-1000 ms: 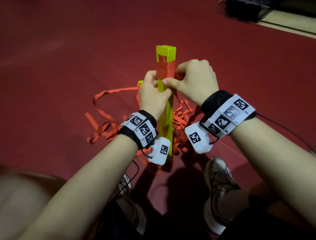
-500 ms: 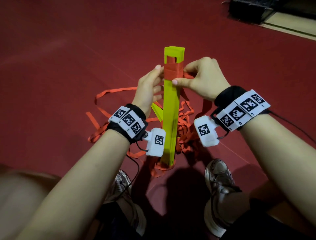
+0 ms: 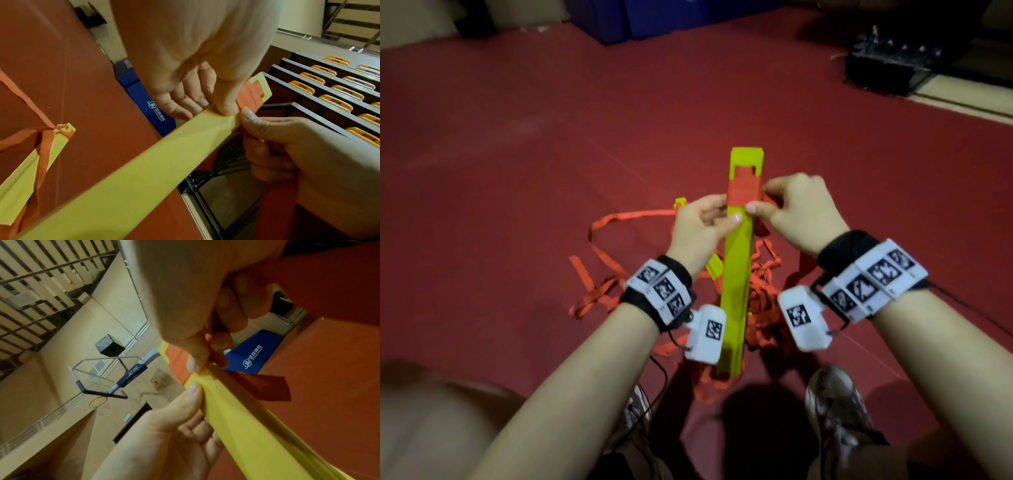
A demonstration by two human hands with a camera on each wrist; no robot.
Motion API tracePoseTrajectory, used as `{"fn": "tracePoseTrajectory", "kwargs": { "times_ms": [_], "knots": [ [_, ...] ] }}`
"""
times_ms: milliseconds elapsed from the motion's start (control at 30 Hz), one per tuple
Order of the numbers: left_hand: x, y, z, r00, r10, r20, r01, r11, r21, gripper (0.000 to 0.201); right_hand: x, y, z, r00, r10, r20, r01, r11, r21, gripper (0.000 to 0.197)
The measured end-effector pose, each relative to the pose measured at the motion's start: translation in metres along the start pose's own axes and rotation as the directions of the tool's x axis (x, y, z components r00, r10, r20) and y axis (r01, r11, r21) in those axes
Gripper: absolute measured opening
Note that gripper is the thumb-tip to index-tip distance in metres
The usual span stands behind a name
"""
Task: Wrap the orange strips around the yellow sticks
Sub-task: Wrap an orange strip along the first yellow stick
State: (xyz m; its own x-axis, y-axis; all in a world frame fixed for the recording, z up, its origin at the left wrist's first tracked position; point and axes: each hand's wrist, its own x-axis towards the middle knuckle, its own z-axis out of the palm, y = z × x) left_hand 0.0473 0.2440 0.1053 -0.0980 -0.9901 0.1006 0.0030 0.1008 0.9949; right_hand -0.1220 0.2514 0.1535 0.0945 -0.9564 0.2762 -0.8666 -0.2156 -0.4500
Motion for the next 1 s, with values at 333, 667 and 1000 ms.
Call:
{"fn": "tracePoseTrajectory", "kwargs": {
  "times_ms": [333, 667, 1000],
  "knots": [
    [-0.009, -0.004, 0.019, 0.968, 0.12, -0.221, -0.106, 0.991, 0.077, 0.028, -0.013, -0.022, 0.008, 0.992, 0.112, -0.051, -0.115, 0.991, -0.069, 0.023],
    [-0.015, -0.005, 0.021, 0.966, 0.197, -0.165, -0.159, 0.964, 0.214, 0.034, -0.014, -0.027, 0.006, 0.984, 0.175, 0.039, -0.178, 0.981, 0.077, 0.04],
    [0.0, -0.017, -0.003, 0.947, -0.057, 0.315, 0.057, 0.998, 0.009, 0.056, -0.004, -0.005, -0.015, 0.966, -0.026, 0.256, -0.043, 0.965, 0.259, 0.02]
  ]
}}
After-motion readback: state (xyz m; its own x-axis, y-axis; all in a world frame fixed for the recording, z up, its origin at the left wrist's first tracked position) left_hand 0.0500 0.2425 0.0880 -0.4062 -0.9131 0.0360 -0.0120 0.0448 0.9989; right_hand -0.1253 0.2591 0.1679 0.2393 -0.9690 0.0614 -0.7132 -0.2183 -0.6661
